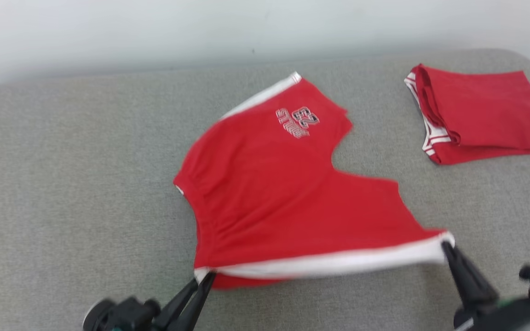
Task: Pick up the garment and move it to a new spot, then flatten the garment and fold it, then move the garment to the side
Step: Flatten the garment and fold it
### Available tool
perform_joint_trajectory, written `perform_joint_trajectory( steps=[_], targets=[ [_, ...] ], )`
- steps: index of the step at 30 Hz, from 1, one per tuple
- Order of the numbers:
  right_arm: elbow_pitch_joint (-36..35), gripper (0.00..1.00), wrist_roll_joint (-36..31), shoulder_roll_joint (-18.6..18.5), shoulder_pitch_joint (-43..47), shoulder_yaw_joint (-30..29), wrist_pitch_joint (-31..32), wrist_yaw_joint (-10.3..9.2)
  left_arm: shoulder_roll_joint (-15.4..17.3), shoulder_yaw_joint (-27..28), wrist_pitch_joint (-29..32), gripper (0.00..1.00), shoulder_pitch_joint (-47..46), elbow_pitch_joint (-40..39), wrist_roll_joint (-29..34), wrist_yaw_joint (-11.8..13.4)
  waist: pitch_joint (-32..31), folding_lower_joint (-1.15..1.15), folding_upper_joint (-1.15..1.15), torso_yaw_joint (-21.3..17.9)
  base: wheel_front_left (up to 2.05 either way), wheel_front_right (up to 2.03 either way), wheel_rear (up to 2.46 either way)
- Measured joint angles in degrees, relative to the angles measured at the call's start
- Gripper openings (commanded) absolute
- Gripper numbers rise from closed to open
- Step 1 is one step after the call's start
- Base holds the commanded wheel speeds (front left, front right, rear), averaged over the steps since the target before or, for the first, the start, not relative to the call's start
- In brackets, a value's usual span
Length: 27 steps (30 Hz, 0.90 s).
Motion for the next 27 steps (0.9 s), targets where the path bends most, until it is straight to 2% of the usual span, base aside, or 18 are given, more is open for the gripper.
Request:
perform_joint_trajectory(
  steps=[6, 15, 21, 27],
  targets=[
    [-2.6, 0.0, -1.5, 4.0, 10.2, -4.0, 1.7, 0.0, -1.4, 4.7, 0.0, 0.0, 7.5, 0.8, 3.6, -1.2, -2.3, 0.0, 0.0, 1.0, 0.0, 0.0, 0.0],
    [-7.2, 0.0, -3.6, 9.2, 20.7, -9.9, 4.6, 0.0, -3.2, 7.0, 0.0, 0.0, 13.7, 0.7, 7.3, -2.3, -4.4, 0.0, 0.0, 3.1, 0.0, 0.0, 0.0],
    [-9.3, 0.0, -5.5, 9.4, 19.1, -13.3, 6.7, 0.0, -5.4, 6.1, 0.0, 0.0, 13.4, -0.6, 8.8, -2.6, -4.6, 0.01, 0.01, 3.8, 0.0, 0.0, 0.0],
    [-10.6, 0.0, -6.9, 6.7, 11.6, -14.5, 10.3, 0.0, -6.7, 3.4, 0.0, 0.0, 8.8, -2.7, 10.1, -2.6, -4.5, 0.01, 0.01, 5.7, 0.0, 0.0, 0.0]
  ],
)
